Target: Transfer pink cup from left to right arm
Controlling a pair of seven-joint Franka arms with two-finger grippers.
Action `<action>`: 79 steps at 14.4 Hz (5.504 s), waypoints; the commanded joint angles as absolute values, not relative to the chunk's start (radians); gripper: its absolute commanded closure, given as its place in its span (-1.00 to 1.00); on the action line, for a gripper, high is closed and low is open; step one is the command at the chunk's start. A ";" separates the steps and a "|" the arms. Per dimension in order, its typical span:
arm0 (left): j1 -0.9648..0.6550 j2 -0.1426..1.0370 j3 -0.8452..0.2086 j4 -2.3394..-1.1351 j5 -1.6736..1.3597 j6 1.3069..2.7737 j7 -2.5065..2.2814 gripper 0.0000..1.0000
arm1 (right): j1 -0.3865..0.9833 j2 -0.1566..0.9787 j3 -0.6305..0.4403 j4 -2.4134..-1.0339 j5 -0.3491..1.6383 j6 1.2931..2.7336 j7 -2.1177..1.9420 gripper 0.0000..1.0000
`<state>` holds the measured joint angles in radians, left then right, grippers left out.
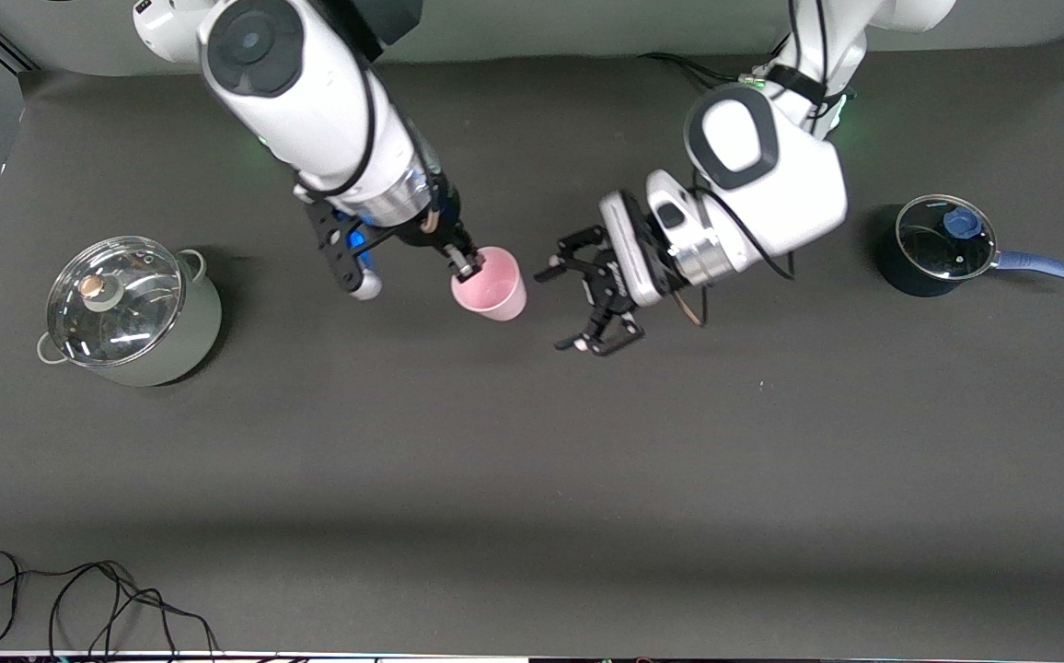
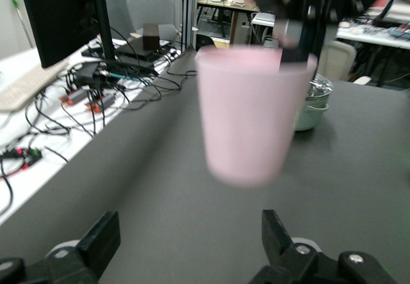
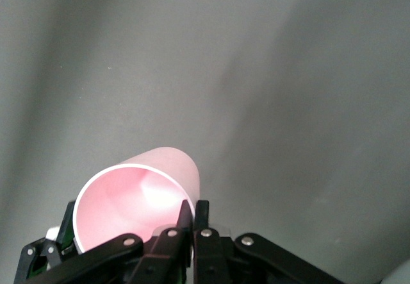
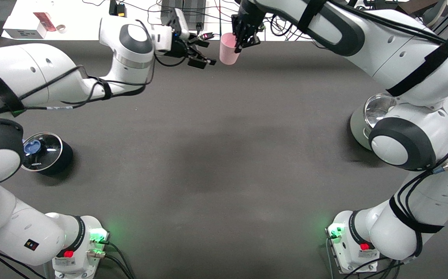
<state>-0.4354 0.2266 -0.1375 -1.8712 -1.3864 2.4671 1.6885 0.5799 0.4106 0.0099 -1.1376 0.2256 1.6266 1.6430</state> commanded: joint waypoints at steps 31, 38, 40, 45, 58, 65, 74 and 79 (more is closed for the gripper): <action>0.095 0.246 -0.150 -1.348 0.087 1.259 0.026 -0.99 | 0.253 0.314 -0.264 -2.071 0.227 2.262 0.348 1.00; 0.097 0.061 -0.150 -1.683 0.080 1.586 -0.064 -0.99 | 0.256 0.307 -0.265 -2.086 0.229 2.316 0.313 0.02; 0.097 0.064 -0.149 -1.680 0.072 1.595 -0.058 -0.99 | 0.256 0.269 -0.265 -2.080 0.229 2.292 0.319 -0.99; 0.106 0.074 -0.143 -1.649 0.008 1.592 -0.041 -0.99 | 0.258 0.157 -0.267 -1.881 0.227 1.957 0.330 -1.00; -0.080 0.078 0.065 -1.634 -0.029 1.595 -0.018 -0.99 | 0.270 0.017 -0.278 -1.569 -0.029 1.583 0.092 -1.00; -0.078 0.078 0.064 -1.632 -0.029 1.597 -0.017 -0.99 | 0.281 0.026 -0.291 -1.577 -0.021 1.586 0.081 -1.00; -0.081 0.078 0.064 -1.626 -0.028 1.595 -0.014 -0.99 | 0.075 0.021 -0.101 -1.574 -0.021 1.594 0.060 -1.00; -0.086 0.080 0.064 -1.623 -0.005 1.592 0.026 -0.99 | 0.006 -0.017 -0.084 -1.586 -0.017 1.641 0.006 -1.00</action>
